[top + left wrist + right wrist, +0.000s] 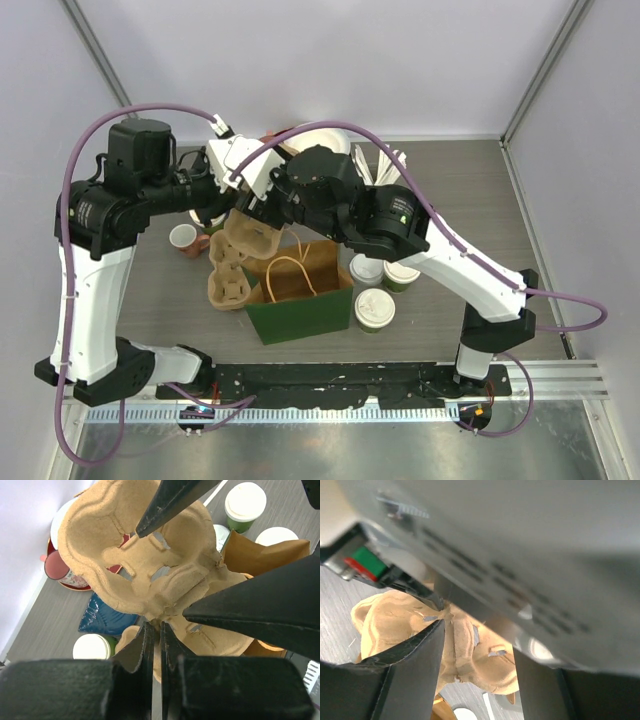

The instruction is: Pack the takeout coffee

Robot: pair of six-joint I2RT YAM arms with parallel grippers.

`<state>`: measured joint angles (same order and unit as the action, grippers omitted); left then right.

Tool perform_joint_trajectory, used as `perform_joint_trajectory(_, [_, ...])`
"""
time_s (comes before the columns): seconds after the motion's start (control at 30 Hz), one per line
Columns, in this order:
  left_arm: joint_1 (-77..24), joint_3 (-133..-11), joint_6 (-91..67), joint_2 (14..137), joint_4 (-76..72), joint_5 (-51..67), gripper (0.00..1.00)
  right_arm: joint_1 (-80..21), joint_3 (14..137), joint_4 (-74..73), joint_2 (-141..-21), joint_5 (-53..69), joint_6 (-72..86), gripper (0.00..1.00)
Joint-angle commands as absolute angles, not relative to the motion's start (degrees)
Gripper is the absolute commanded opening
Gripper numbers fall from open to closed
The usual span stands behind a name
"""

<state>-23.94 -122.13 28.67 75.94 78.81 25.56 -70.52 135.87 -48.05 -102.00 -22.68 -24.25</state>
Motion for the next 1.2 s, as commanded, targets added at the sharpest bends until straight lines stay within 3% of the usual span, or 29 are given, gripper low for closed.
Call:
perform_joint_trajectory(0.0, [-24.3, -121.7, 27.9, 73.7, 83.1, 28.0, 0.0, -69.7, 133.2, -50.4, -100.2, -17.1, -23.8, 0.63])
perform_joint_trajectory(0.13, [-24.3, -121.2, 27.4, 73.3, 81.8, 27.8, 0.0, -68.9, 129.8, -49.4, -98.3, -11.7, -22.8, 0.66])
perform_joint_trajectory(0.77, [-24.3, -121.1, 25.3, 72.0, 81.1, 33.9, 0.0, -67.9, 110.0, -35.2, -88.8, -15.9, -24.6, 0.66])
perform_joint_trajectory(1.1, [-24.3, -120.1, 24.5, 72.7, 81.3, 34.7, 0.0, -67.9, 114.4, -36.5, -92.5, -15.5, -25.8, 0.59])
perform_joint_trajectory(1.17, [-24.3, -119.7, 24.2, 72.8, 81.1, 33.8, 0.0, -67.9, 115.4, -36.6, -93.1, -15.4, -25.5, 0.52])
